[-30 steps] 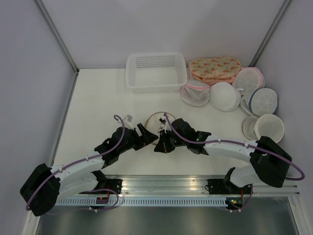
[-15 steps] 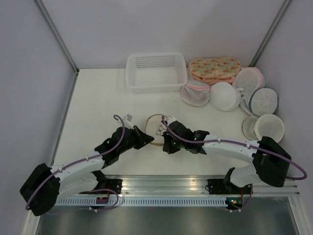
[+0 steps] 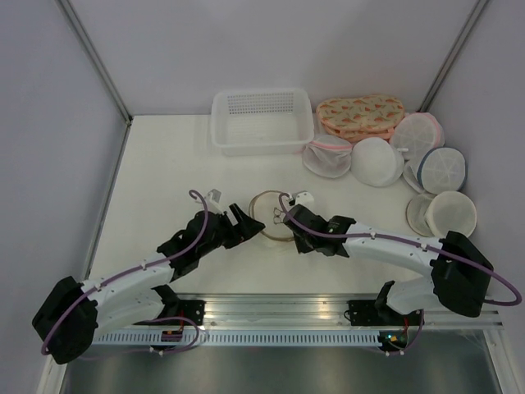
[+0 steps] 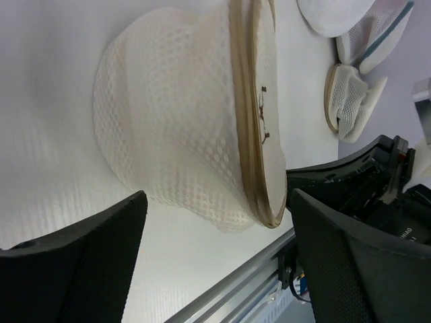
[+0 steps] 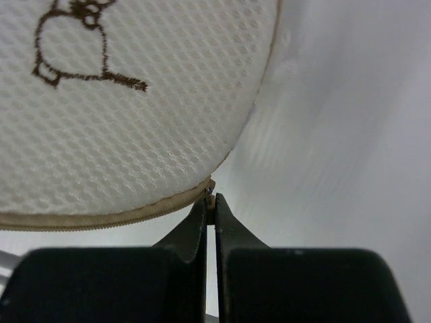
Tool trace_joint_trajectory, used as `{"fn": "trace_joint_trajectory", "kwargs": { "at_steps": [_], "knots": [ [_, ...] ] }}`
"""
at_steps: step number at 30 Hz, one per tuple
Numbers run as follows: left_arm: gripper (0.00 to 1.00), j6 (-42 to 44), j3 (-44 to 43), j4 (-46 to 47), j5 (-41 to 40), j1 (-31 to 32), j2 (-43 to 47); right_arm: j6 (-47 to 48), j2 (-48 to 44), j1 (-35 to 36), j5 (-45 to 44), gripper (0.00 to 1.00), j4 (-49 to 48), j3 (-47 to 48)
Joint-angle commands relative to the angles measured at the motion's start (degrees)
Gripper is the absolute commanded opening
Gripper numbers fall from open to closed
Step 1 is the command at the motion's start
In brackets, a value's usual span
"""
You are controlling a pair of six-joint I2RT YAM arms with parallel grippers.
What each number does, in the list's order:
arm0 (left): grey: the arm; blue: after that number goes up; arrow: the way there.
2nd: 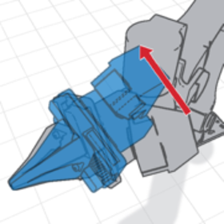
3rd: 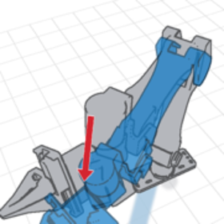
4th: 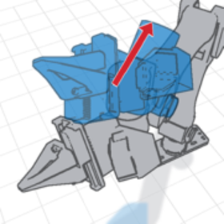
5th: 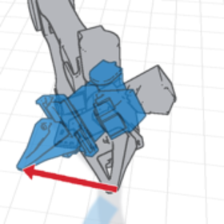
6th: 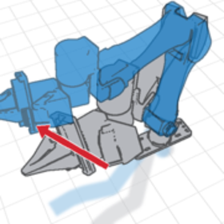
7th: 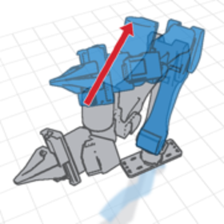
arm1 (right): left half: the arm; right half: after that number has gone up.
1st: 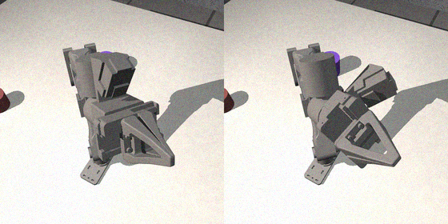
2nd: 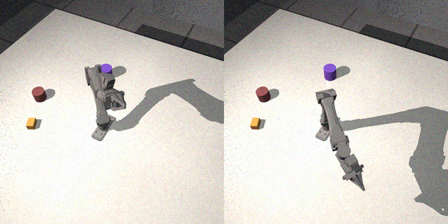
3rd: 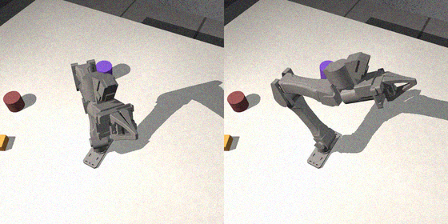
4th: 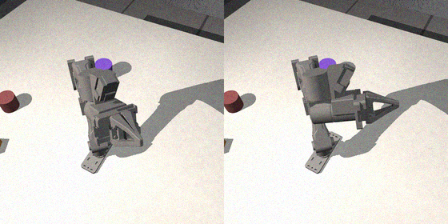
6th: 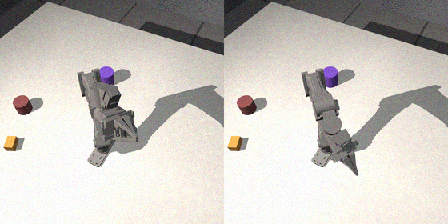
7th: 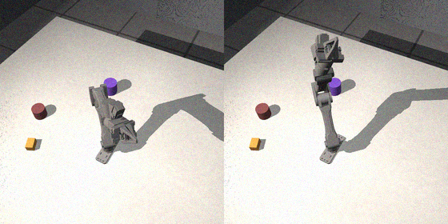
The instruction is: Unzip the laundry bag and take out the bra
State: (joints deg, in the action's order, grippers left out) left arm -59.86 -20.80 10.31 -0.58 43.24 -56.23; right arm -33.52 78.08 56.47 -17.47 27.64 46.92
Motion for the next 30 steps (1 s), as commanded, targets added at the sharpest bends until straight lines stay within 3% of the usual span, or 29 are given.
{"fn": "trace_joint_trajectory", "kwargs": {
  "at_steps": [1,6,10,14,18,24,27,30],
  "knots": [
    [0.92,2.7,-2.3,-3.8,-4.2,-0.1,4.2,-2.1,1.4,-0.2,-9.3,0.00,7.9,1.9],
    [1.00,4.7,-1.1,-8.1,-11.7,-0.2,8.5,-5.0,2.9,-0.4,-14.9,0.00,12.4,2.2],
    [1.00,6.2,0.3,-5.8,-14.8,-0.2,4.5,-6.2,5.8,-0.6,-17.2,0.00,13.6,2.7],
    [0.98,8.3,3.3,4.3,-14.1,-0.3,-1.9,-6.1,7.7,-0.6,-17.0,0.00,13.2,2.8],
    [0.97,11.1,5.8,21.9,-11.6,-0.3,-7.7,-5.7,7.9,-0.6,-16.2,0.01,11.4,2.1],
    [0.93,12.7,4.1,33.5,-3.9,-0.3,-15.7,-5.3,8.2,-0.7,-14.3,0.00,8.9,1.5],
    [0.88,12.1,4.1,40.6,0.2,-0.3,-18.6,-5.0,8.6,-0.6,-13.3,0.00,7.5,1.2],
    [0.70,12.0,3.4,45.3,5.4,-0.3,-22.6,-4.4,9.0,-0.7,-12.2,0.01,6.6,1.2]
  ]
}}
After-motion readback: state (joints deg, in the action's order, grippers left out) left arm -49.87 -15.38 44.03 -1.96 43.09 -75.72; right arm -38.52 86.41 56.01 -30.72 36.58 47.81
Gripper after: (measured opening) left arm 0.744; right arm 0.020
